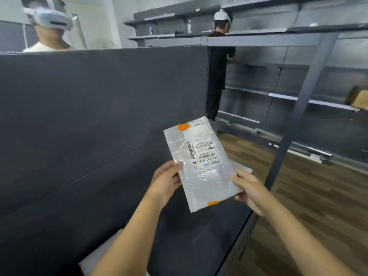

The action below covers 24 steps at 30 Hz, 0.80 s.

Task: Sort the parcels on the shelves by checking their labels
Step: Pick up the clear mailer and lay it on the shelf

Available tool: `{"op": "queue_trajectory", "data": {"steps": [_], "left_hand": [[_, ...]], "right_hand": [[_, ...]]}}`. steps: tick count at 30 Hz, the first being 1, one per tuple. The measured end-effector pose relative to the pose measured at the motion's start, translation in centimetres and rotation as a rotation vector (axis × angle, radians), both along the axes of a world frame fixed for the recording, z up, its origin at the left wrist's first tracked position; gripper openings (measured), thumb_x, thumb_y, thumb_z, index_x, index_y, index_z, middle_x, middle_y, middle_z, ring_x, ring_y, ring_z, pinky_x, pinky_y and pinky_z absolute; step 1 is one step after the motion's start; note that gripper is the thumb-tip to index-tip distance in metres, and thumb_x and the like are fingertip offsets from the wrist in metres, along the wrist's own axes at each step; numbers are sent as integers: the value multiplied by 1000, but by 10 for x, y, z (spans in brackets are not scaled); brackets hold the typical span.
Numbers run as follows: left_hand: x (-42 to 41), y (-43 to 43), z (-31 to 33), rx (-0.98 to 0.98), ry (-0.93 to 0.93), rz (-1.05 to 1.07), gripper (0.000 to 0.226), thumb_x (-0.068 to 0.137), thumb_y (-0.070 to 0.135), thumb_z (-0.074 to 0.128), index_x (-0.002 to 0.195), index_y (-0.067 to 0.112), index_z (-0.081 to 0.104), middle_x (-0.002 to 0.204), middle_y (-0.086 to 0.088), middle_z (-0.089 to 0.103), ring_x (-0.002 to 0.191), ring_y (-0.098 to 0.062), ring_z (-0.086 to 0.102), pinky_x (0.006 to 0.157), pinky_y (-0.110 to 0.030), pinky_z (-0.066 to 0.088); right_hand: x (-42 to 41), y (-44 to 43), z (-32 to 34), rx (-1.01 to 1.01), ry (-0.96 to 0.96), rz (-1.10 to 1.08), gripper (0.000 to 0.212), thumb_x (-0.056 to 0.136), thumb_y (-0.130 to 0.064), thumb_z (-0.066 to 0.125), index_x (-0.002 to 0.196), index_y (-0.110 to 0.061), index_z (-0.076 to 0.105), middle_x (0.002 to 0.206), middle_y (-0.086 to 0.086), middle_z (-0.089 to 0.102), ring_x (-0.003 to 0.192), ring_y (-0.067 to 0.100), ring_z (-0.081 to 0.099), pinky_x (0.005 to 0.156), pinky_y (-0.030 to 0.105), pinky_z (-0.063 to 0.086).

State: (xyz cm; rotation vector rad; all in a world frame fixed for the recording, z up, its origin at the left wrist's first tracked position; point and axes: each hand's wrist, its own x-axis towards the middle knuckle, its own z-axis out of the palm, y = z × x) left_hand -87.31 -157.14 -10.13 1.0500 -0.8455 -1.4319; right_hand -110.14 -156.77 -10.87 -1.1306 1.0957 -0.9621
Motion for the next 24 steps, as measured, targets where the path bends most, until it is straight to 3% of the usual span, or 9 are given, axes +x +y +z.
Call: {"op": "queue_trajectory", "data": {"steps": [2, 6, 11, 13, 17, 19, 21, 22, 24], "left_hand": [[-8, 39, 10, -44, -53, 65, 10, 92, 5, 55, 98, 5, 64, 97, -9, 75, 84, -21, 72, 79, -36, 57], [-30, 117, 17, -95, 66, 245, 9, 93, 5, 54, 95, 7, 63, 95, -8, 74, 85, -22, 72, 76, -34, 56], [-78, 189, 17, -15, 292, 326, 7, 93, 2, 53, 92, 9, 56, 100, -11, 70, 86, -23, 70, 69, -29, 56], [-85, 216, 19, -6, 305, 297, 14, 93, 4, 54, 105, 10, 58, 107, -11, 70, 93, -24, 70, 77, -31, 56], [-55, 242, 22, 5, 300, 261, 28, 92, 22, 59, 119, 15, 58, 110, -7, 72, 101, -24, 68, 86, -35, 52], [-32, 244, 28, 23, 155, 373, 48, 85, 41, 66, 123, 13, 56, 118, -6, 68, 106, -22, 65, 92, -37, 50], [-12, 247, 35, 12, -155, 508, 75, 79, 48, 70, 140, 15, 40, 143, -1, 46, 124, -20, 51, 103, -36, 42], [-6, 251, 40, -28, -289, 536, 77, 81, 44, 69, 145, 19, 33, 147, 4, 36, 130, -17, 43, 103, -32, 38], [2, 254, 49, -156, -590, 414, 64, 86, 38, 66, 143, 25, 39, 144, 11, 37, 130, -11, 40, 102, -28, 35]], "right_hand": [[-4, 28, 8, -51, -12, -27, 22, 98, -16, 47, 113, -13, 63, 73, -6, 68, 63, 9, 56, 58, 22, 43], [-10, 87, 18, -46, -390, -111, 21, 92, -8, 55, 107, -21, 61, 86, -3, 71, 67, 9, 65, 66, 22, 53], [5, 148, 20, -36, -463, -39, 29, 94, -14, 53, 123, -18, 56, 116, 3, 69, 105, 21, 65, 93, 40, 52], [4, 164, 27, -27, -485, -73, 30, 94, -14, 54, 124, -14, 56, 117, 6, 68, 108, 23, 64, 94, 42, 50], [-20, 177, 45, -55, -291, -41, 26, 91, -13, 59, 117, -13, 61, 114, 7, 69, 106, 27, 65, 97, 47, 48], [-37, 180, 57, -75, -143, 23, 31, 90, -15, 60, 121, -11, 60, 117, 9, 68, 108, 29, 64, 99, 49, 46], [-49, 186, 68, -109, 16, 138, 27, 90, -16, 60, 117, -14, 62, 116, 8, 69, 106, 27, 66, 97, 45, 48], [-53, 188, 71, -118, 77, 187, 25, 90, -16, 61, 115, -16, 63, 115, 6, 70, 104, 25, 66, 96, 43, 49], [-52, 191, 76, -135, 172, 268, 24, 89, -19, 62, 114, -20, 64, 113, 2, 71, 104, 22, 67, 96, 39, 49]]}}
